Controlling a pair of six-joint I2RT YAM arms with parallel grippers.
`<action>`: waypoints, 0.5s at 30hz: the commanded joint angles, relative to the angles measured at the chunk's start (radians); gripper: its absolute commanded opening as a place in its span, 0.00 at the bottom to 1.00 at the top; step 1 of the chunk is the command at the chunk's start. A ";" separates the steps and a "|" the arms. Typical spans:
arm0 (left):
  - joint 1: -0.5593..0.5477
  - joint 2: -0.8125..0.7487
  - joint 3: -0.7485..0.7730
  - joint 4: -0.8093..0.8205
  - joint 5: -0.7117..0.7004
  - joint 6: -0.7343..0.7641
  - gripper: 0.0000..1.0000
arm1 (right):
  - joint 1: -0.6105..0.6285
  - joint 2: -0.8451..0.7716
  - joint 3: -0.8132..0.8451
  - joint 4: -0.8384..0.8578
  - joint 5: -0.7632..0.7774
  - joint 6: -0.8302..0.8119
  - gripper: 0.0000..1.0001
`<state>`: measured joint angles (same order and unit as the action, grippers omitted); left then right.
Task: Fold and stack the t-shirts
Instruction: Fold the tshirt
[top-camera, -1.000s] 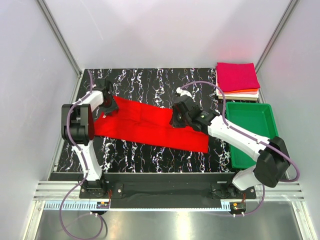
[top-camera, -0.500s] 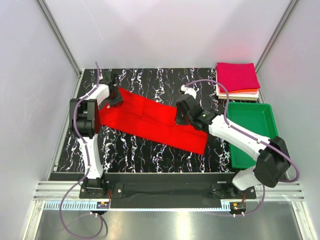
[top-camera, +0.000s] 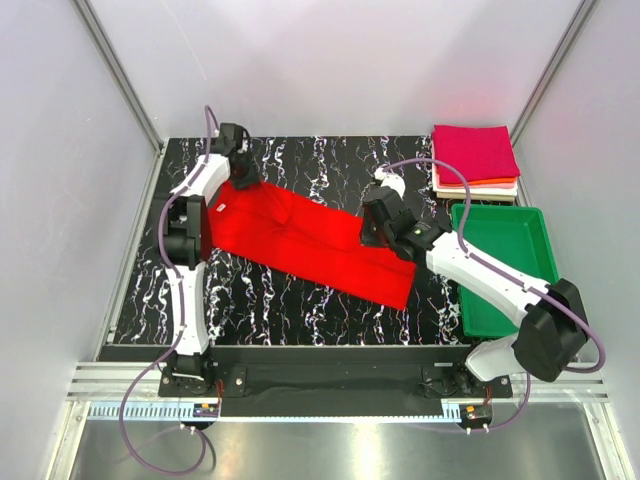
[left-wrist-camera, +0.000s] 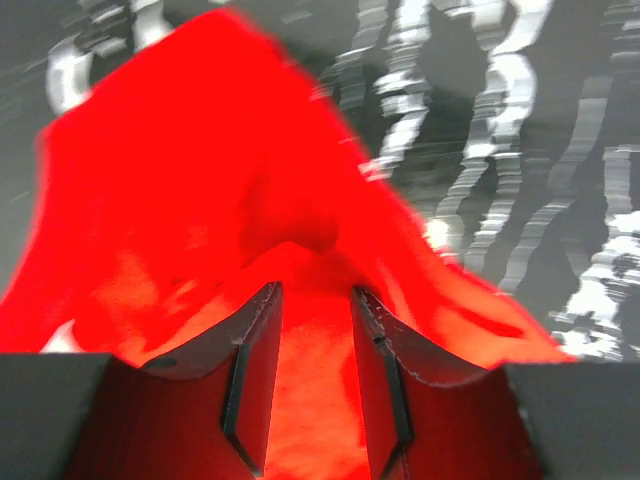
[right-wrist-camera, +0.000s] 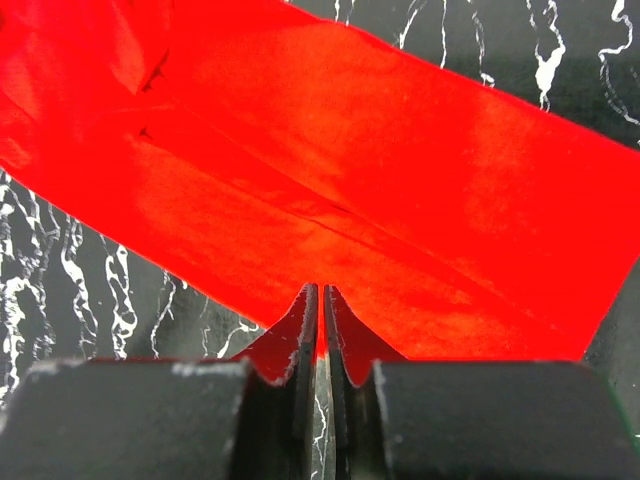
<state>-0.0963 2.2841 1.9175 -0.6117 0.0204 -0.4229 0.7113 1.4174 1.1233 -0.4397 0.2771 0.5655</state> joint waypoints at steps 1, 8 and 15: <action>-0.034 0.058 0.092 0.012 0.130 0.009 0.39 | -0.013 -0.046 0.006 0.030 0.030 0.002 0.12; -0.082 0.176 0.299 0.020 0.294 0.004 0.40 | -0.022 -0.075 0.003 0.029 0.013 -0.003 0.12; -0.086 0.120 0.388 0.067 0.340 0.001 0.43 | -0.023 -0.069 0.007 0.025 -0.016 0.001 0.12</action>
<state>-0.1902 2.4969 2.2387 -0.6086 0.3107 -0.4252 0.6952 1.3819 1.1233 -0.4389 0.2676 0.5655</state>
